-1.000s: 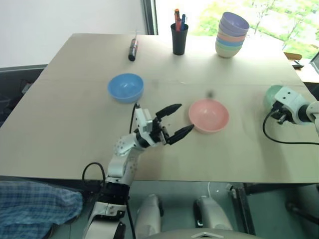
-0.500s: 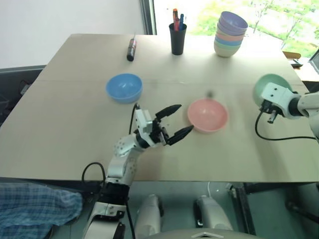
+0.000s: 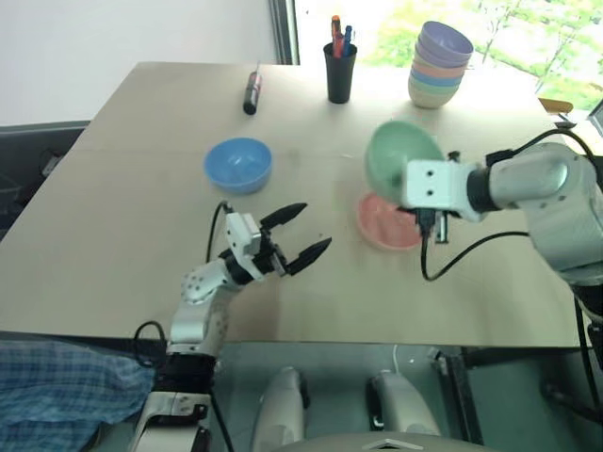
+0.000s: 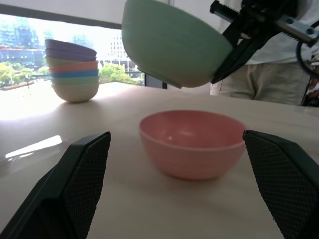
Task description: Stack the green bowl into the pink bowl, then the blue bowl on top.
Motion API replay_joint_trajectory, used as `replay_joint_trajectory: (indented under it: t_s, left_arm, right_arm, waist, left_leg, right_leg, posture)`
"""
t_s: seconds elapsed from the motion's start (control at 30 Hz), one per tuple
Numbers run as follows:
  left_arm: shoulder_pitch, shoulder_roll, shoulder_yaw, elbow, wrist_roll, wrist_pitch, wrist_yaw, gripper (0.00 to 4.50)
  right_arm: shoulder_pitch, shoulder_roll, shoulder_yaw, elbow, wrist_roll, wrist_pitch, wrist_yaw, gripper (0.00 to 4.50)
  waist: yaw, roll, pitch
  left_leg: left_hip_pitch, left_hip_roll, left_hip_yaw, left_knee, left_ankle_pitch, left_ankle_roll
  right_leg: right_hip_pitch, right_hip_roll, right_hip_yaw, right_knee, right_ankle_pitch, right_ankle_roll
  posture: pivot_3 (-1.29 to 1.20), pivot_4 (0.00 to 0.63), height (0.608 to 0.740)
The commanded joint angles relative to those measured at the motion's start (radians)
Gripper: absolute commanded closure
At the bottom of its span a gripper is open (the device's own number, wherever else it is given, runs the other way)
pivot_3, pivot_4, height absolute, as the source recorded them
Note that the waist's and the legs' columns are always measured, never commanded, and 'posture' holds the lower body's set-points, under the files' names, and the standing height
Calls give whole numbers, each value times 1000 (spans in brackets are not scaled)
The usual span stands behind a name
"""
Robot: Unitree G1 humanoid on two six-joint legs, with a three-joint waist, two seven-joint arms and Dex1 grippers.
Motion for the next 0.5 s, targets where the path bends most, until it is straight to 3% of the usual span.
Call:
replay_joint_trajectory:
  t_s: [0.03, 0.1, 0.13, 0.17, 0.23, 0.27, 0.3, 0.33, 0.37, 0.43, 0.5]
  left_arm:
    - [24, 26, 19, -43, 9, -3, 12, 0]
    - [34, 40, 18, -47, 23, -6, 22, 0]
    - [42, 46, 19, -50, 25, -8, 21, 0]
    - [49, 51, 20, -54, 27, -6, 23, 0]
    - [66, 64, 26, -60, 25, -8, 22, 0]
    - [73, 73, 28, -59, 30, -13, 21, 0]
    - [78, 79, 28, -56, 31, -20, 16, 0]
    - [80, 81, 28, -56, 30, -19, 16, 0]
    - [79, 81, 27, -56, 29, -21, 15, 0]
    - [70, 79, 24, -58, 27, -15, 22, 0]
    - [59, 76, 23, -60, 25, -10, 31, 0]
  right_arm:
    - [-13, 7, 2, -71, 20, 40, -9, 4461]
    - [-7, 10, 13, -79, 22, 44, -15, 4461]
    - [-3, 10, 18, -82, 24, 45, -17, 3937]
    - [-1, 10, 21, -85, 26, 47, -19, 3937]
    - [1, 12, 26, -91, 30, 53, -26, 3308]
    - [2, 13, 28, -92, 33, 55, -29, 2852]
    - [1, 12, 30, -93, 35, 57, -32, 2112]
    - [1, 9, 31, -91, 37, 56, -32, 1733]
    - [1, 4, 30, -87, 38, 53, -33, 1695]
    - [-6, -4, 19, -73, 38, 59, -43, 862]
    - [-10, -2, -19, -65, 61, 91, -51, 335]
  waist:
    - [-1, 0, 0]
    - [-2, 0, 0]
    - [-3, 0, 0]
    - [-3, 0, 0]
    - [-4, 0, 0]
    - [-4, 0, 0]
    - [-5, 0, 0]
    - [-5, 0, 0]
    - [-4, 0, 0]
    - [-4, 0, 0]
    - [-4, 0, 0]
  left_leg:
    - [0, 0, 0, 0, 0, 0]
    - [0, 0, 0, 0, 0, 0]
    - [0, 0, 0, 0, 0, 0]
    - [0, 0, 0, 0, 0, 0]
    - [0, 0, 0, 0, 0, 0]
    - [0, 0, 0, 0, 0, 0]
    - [0, 0, 0, 0, 0, 0]
    - [0, 0, 0, 0, 0, 0]
    - [0, 0, 0, 0, 0, 0]
    - [0, 0, 0, 0, 0, 0]
    - [0, 0, 0, 0, 0, 0]
  right_leg:
    - [0, 0, 0, 0, 0, 0]
    - [0, 0, 0, 1, 0, 0]
    - [0, 0, 0, 1, 0, 0]
    - [0, 0, 0, 1, 0, 0]
    - [0, 0, 0, 1, 0, 0]
    - [0, 0, 0, 1, 0, 0]
    - [0, 0, 0, 1, 0, 0]
    - [0, 0, 0, 1, 0, 0]
    - [0, 0, 0, 1, 0, 0]
    - [0, 0, 0, 1, 0, 0]
    - [0, 0, 0, 1, 0, 0]
  posture:
    - [0, 150, 740]
    - [0, 150, 740]
    - [0, 150, 740]
    - [0, 150, 740]
    - [0, 150, 740]
    - [0, 150, 740]
    - [0, 150, 740]
    - [0, 150, 740]
    - [0, 150, 740]
    - [0, 150, 740]
    - [0, 150, 740]
